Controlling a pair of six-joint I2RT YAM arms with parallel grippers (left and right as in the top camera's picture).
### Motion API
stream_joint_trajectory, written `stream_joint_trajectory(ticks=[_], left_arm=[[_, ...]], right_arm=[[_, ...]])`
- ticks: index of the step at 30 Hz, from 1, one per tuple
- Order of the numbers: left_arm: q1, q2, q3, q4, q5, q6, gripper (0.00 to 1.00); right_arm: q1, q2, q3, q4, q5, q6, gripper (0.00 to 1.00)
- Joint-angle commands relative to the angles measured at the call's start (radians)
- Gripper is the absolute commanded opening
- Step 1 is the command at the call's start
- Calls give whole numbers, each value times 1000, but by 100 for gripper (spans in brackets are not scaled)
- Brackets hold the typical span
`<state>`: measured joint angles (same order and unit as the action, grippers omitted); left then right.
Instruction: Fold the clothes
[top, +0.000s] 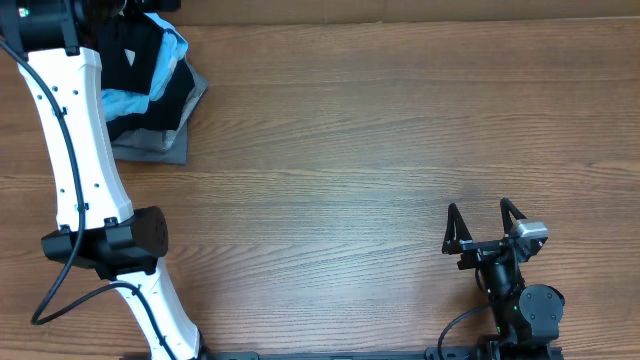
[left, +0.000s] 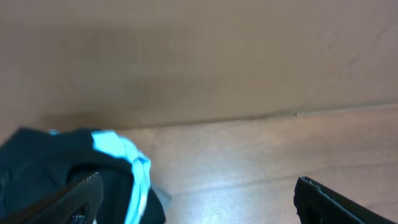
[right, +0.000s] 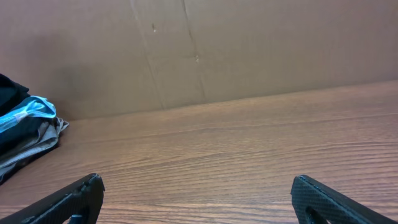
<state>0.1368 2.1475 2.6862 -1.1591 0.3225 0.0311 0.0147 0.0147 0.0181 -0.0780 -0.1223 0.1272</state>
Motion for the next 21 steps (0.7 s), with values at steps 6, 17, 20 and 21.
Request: stream_joint_trajectory(ticks=[6, 17, 20, 21], left_arm=[[-34, -328, -198, -42, 10, -9, 100], [-87, -836, -1131, 398, -89, 40, 100], [-87, -971, -1465, 741, -86, 39, 100], [-87, -1013, -1570, 860, -86, 38, 100]], right_arm=[[5, -12, -10, 6, 15, 4, 100], [5, -12, -10, 6, 15, 4, 100], [5, -12, -10, 6, 15, 4, 100], [5, -12, -10, 6, 15, 4, 100]])
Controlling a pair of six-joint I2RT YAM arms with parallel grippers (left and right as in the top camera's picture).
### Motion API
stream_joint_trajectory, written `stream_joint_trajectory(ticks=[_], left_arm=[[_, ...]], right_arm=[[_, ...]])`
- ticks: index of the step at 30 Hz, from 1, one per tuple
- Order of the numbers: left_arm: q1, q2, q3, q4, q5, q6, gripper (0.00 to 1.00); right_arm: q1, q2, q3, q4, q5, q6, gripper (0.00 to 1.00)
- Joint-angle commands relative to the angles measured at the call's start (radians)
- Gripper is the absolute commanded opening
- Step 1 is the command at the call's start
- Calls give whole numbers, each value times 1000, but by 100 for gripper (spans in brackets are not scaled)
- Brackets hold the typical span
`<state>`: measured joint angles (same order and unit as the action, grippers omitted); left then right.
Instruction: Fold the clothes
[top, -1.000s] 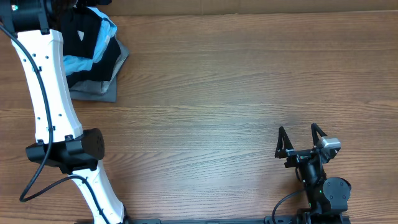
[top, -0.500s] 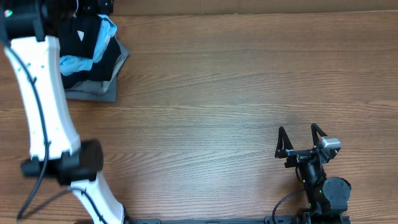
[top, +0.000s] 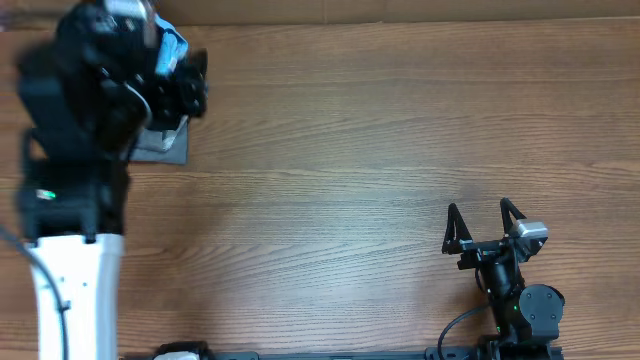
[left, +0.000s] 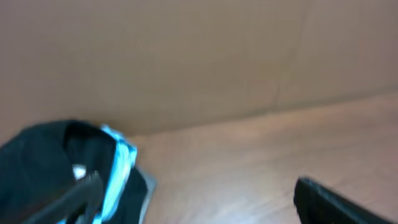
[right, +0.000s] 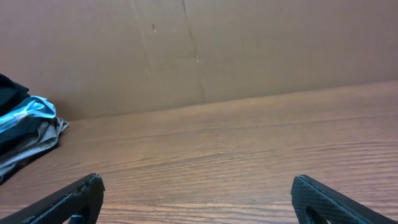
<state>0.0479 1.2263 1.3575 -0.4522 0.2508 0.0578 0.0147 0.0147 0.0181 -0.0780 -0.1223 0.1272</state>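
Note:
A pile of clothes lies at the table's far left corner, with black and light-blue cloth (left: 68, 155) on top and a grey garment (top: 165, 148) at the bottom. In the overhead view my left arm (top: 75, 150) looms large and blurred over the pile and hides most of it. My left gripper (left: 198, 183) is open. Its left finger is in front of the black cloth, its right finger over bare wood, and nothing is between them. My right gripper (top: 479, 207) rests open at the front right, far from the clothes (right: 25, 127).
A brown cardboard wall (right: 249, 50) runs along the table's far edge, just behind the pile. Bare wooden tabletop (top: 350, 150) stretches between the pile and the right arm's base (top: 520, 305).
My left arm has moved and now appears large and blurred over the pile in the overhead view. Its wrist view has shifted, with the pile a little farther off. Both grippers remain open; the right arm has not moved.

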Motion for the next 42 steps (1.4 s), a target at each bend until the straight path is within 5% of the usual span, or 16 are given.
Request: stream_joint_trajectory(ticks=[1, 5, 8, 21, 33, 42], left_arm=[[2, -152, -381, 311, -14, 3, 100], [2, -375, -784, 703, -14, -13, 100], [4, -543, -968, 776, -33, -10, 100], [4, -1109, -1289, 596, -52, -39, 100], [4, -1224, -1353, 390, -51, -90, 100], [4, -1222, -1353, 396, -48, -103, 100]], right_arm=[[5, -12, -10, 6, 15, 4, 100], [5, -12, -10, 6, 15, 4, 100], [5, -12, -10, 6, 15, 4, 100], [5, -12, -10, 6, 15, 4, 100], [5, -12, -10, 6, 15, 4, 100], [5, -12, -10, 6, 15, 4, 100]])
